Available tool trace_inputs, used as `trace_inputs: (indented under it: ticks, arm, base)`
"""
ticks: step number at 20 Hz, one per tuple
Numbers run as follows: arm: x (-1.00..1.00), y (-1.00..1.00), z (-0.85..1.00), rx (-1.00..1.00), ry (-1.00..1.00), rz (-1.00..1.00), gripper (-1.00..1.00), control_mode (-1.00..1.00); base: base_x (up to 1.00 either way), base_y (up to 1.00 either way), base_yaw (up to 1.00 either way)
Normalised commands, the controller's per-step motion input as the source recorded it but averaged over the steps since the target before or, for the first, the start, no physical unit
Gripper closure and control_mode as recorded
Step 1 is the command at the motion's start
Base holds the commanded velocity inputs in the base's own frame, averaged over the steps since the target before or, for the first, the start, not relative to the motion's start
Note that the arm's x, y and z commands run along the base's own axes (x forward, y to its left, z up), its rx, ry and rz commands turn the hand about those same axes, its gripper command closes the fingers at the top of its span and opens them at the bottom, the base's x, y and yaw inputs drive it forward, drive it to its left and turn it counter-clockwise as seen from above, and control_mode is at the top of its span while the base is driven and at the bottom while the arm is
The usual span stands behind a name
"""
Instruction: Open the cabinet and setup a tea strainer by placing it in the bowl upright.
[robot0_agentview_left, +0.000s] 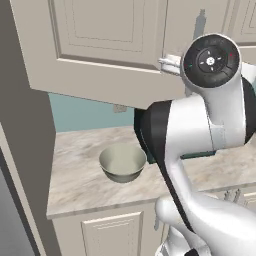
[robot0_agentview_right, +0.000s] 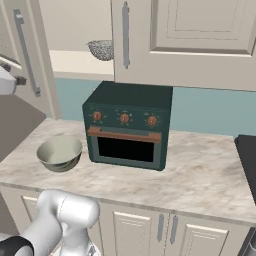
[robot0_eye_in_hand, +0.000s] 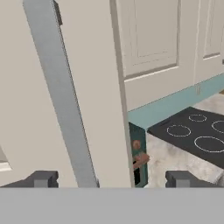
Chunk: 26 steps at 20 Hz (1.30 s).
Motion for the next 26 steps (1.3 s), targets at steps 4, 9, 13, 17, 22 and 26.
trace_inputs:
  ticks: [4, 9, 13, 17, 22, 26]
  arm:
    - [-0.61, -0.41, 0.27, 0.41, -0.02, 0.06, -1.00, -1.00]
    - [-0.08, -0.75, 0.06, 0.61, -0.04, 0.16, -1.00, -1.00]
    - [-0.04, -0.76, 0.00, 0.66, 0.00, 0.19, -1.00, -1.00]
    - [-0.07, -0.74, 0.00, 0.64, 0.00, 0.18, -1.00, -1.00]
    - [0.01, -0.42, -0.24, 0.47, 0.14, 0.19, -1.00, -1.00]
    - [0.07, -0.05, -0.53, 0.33, 0.26, 0.26, -1.00, -1.00]
  base:
    - [0.00, 0.00, 0.00]
    - [0.00, 0.00, 0.00]
    - [0.00, 0.00, 0.00]
    - [0.00, 0.00, 0.00]
    - [0.00, 0.00, 0.00]
    - [0.00, 0.00, 0.00]
